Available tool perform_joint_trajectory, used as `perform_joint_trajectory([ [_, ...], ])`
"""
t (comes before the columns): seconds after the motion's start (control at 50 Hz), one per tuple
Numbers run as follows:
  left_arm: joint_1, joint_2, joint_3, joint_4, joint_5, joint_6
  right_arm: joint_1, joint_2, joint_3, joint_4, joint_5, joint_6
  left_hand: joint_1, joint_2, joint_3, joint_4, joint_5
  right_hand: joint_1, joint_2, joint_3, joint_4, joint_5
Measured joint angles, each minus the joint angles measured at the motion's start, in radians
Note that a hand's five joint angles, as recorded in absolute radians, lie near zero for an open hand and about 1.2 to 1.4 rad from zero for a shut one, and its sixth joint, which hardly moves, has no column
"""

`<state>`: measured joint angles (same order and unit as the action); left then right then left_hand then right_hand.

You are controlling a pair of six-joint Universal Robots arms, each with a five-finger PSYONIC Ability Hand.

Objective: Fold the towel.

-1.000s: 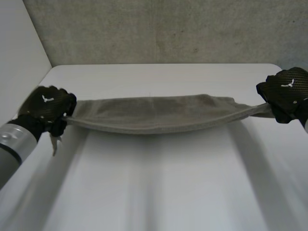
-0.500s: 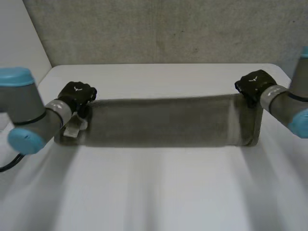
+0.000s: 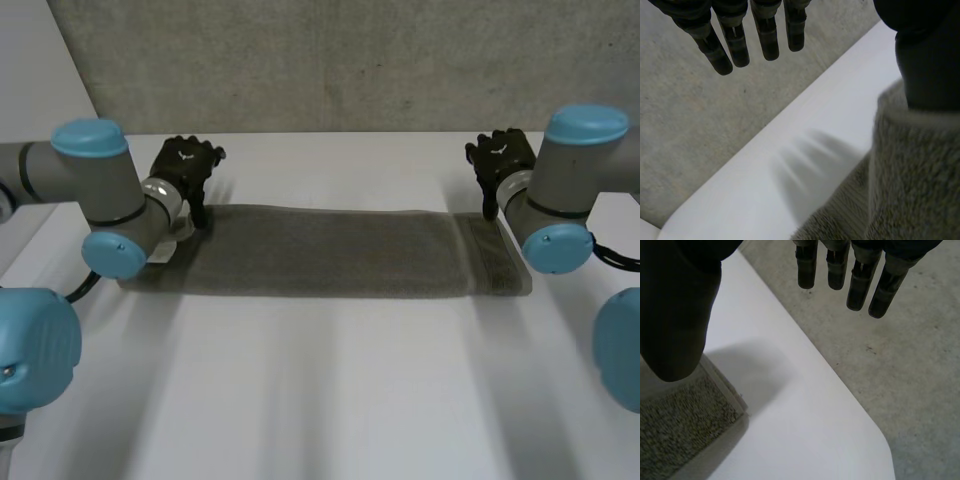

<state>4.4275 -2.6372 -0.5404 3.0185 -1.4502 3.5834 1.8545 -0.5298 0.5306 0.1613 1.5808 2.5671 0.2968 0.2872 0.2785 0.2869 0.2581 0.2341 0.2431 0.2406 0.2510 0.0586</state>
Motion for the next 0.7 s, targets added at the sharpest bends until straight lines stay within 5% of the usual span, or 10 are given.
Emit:
perform_joint_trajectory([
  [0.2,0.008,0.235,-0.275,-0.039,-0.036,-0.002,-0.017,-0.320,0.433,-0.012,-0.054,0.096,0.000,0.000,0.000,0.000,0.002,-0.003,-0.002,0.000,0.000,0.000],
  [0.34,0.027,0.451,-0.618,0.071,-0.033,-0.009,-0.047,-0.468,0.748,-0.048,-0.126,0.077,0.000,0.000,0.000,0.000,0.002,-0.004,-0.003,0.000,0.000,0.000],
  [0.52,0.050,0.612,-0.902,0.282,-0.030,-0.012,-0.082,-0.456,0.911,-0.185,-0.154,0.022,0.000,0.000,0.000,0.000,0.000,0.100,0.088,0.087,0.079,0.106],
  [0.7,0.067,0.620,-0.939,0.317,-0.029,-0.010,-0.083,-0.359,0.877,-0.225,-0.138,-0.021,0.000,0.000,0.000,0.000,0.000,0.243,0.233,0.238,0.230,0.255],
])
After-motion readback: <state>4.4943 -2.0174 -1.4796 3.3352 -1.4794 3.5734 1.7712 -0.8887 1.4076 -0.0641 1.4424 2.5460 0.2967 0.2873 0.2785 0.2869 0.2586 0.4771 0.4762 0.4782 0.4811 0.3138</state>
